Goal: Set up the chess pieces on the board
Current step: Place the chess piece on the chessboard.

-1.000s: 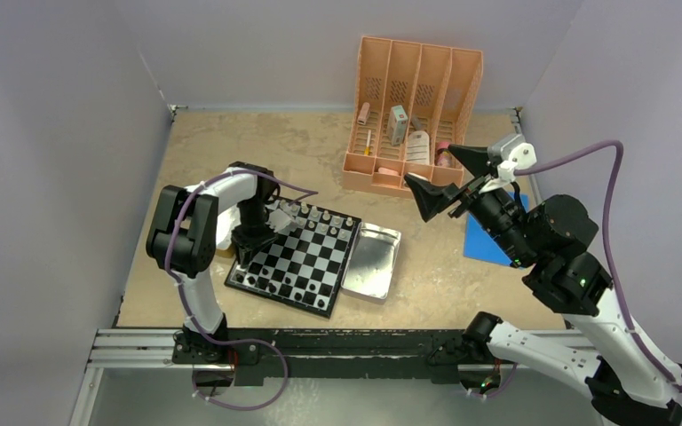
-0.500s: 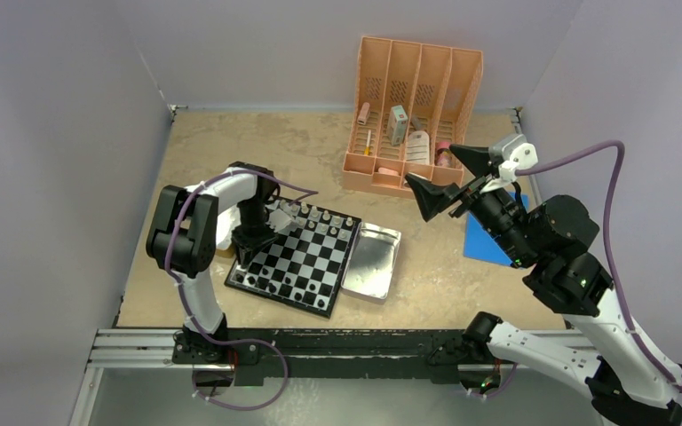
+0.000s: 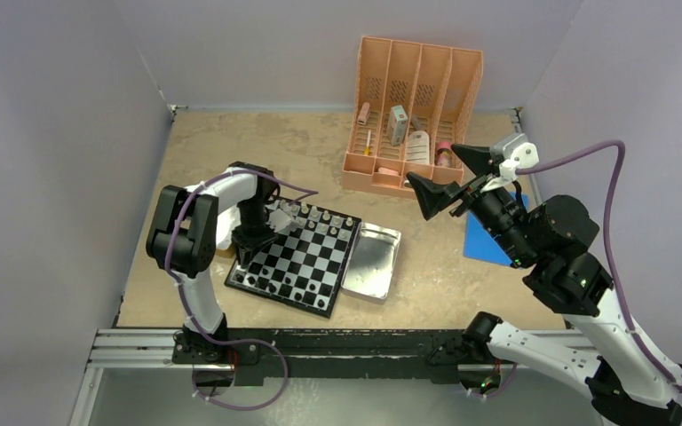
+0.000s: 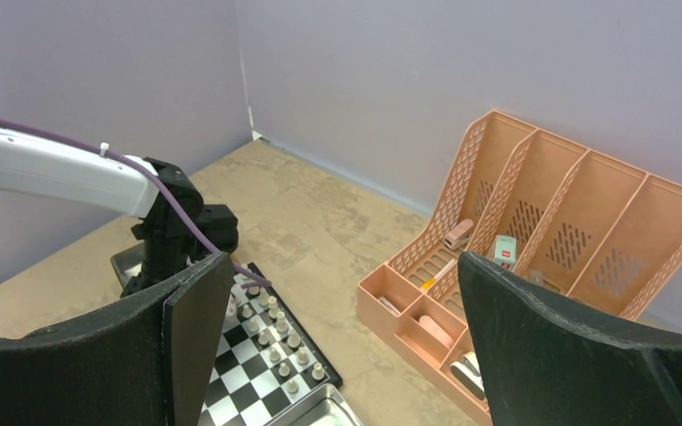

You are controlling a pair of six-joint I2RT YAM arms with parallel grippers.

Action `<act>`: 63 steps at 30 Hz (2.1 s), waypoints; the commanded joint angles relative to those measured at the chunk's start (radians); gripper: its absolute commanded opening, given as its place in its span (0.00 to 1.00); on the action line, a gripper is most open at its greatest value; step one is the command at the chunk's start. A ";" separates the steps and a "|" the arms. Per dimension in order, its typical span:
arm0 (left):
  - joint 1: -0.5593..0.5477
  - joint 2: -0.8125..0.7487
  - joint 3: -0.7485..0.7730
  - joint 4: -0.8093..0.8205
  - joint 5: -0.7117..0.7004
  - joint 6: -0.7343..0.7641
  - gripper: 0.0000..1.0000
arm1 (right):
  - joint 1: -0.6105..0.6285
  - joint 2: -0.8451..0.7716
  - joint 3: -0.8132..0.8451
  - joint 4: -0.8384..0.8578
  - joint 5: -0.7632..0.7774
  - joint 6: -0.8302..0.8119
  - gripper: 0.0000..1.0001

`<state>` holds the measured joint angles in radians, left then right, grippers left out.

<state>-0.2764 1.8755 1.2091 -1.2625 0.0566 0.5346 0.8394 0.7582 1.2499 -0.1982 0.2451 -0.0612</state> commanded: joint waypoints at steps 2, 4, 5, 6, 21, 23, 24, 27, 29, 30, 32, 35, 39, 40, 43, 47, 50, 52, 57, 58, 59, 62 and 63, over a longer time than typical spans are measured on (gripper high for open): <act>-0.003 -0.046 -0.009 -0.015 0.001 0.003 0.13 | 0.004 -0.006 0.012 0.040 0.017 -0.004 0.99; -0.003 -0.055 -0.015 -0.007 0.002 0.005 0.13 | 0.004 -0.006 0.011 0.040 0.016 -0.004 0.99; -0.003 -0.057 -0.016 -0.006 0.005 0.007 0.13 | 0.004 -0.006 0.010 0.040 0.016 -0.004 0.99; -0.003 -0.057 -0.016 -0.006 0.005 0.006 0.12 | 0.004 -0.006 0.011 0.041 0.015 -0.005 0.99; -0.003 -0.058 0.006 -0.006 -0.020 0.001 0.16 | 0.004 -0.005 0.017 0.042 0.016 -0.004 0.99; -0.003 -0.058 0.005 -0.005 -0.018 0.002 0.17 | 0.004 -0.004 0.017 0.042 0.016 -0.003 0.99; -0.002 -0.058 0.004 -0.005 -0.018 0.001 0.18 | 0.004 -0.004 0.016 0.042 0.016 -0.003 0.99; -0.003 -0.058 0.006 -0.006 -0.015 0.001 0.18 | 0.004 -0.005 0.016 0.040 0.016 -0.003 0.99; -0.003 -0.060 0.008 -0.007 -0.015 0.001 0.18 | 0.004 -0.005 0.016 0.040 0.016 -0.003 0.99; -0.003 -0.062 0.011 -0.009 -0.014 0.001 0.18 | 0.004 -0.005 0.014 0.040 0.016 -0.003 0.99; -0.003 -0.065 0.025 -0.016 -0.006 -0.001 0.18 | 0.004 -0.005 0.014 0.040 0.016 -0.004 0.99; -0.003 -0.078 0.061 -0.033 -0.001 -0.003 0.18 | 0.004 -0.005 0.012 0.042 0.015 -0.003 0.99; -0.001 -0.112 0.097 -0.046 -0.006 -0.011 0.18 | 0.004 -0.001 0.015 0.036 0.011 -0.003 0.99; -0.001 -0.121 0.104 -0.047 -0.005 -0.017 0.19 | 0.004 0.001 0.017 0.035 0.011 -0.004 0.99; -0.001 -0.155 0.136 -0.044 0.023 -0.020 0.19 | 0.004 0.008 0.022 0.030 0.013 -0.004 0.99; 0.012 -0.211 0.174 -0.035 0.092 -0.018 0.20 | 0.004 0.015 0.027 0.032 0.010 0.001 0.99; 0.019 -0.234 0.181 -0.019 0.094 -0.033 0.20 | 0.004 0.023 0.034 0.036 0.002 0.019 0.99; 0.021 -0.248 0.157 0.008 0.113 -0.032 0.19 | 0.004 0.031 0.041 0.037 -0.002 0.028 0.99; 0.040 -0.227 0.050 0.050 0.083 -0.014 0.11 | 0.004 0.036 0.045 0.053 -0.003 0.031 0.99; 0.047 -0.214 0.029 0.058 0.080 -0.007 0.10 | 0.004 0.036 0.046 0.054 -0.003 0.030 0.99; 0.053 -0.208 0.008 0.073 0.075 -0.005 0.10 | 0.004 0.038 0.048 0.053 -0.003 0.031 0.99; 0.068 -0.196 -0.028 0.121 0.085 -0.014 0.09 | 0.004 0.039 0.054 0.050 -0.001 0.032 0.99; 0.072 -0.190 -0.037 0.134 0.086 -0.017 0.09 | 0.004 0.037 0.056 0.048 0.000 0.031 0.99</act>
<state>-0.2264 1.6741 1.2022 -1.2003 0.1276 0.5159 0.8394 0.7986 1.2568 -0.1974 0.2440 -0.0422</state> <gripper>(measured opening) 0.093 0.987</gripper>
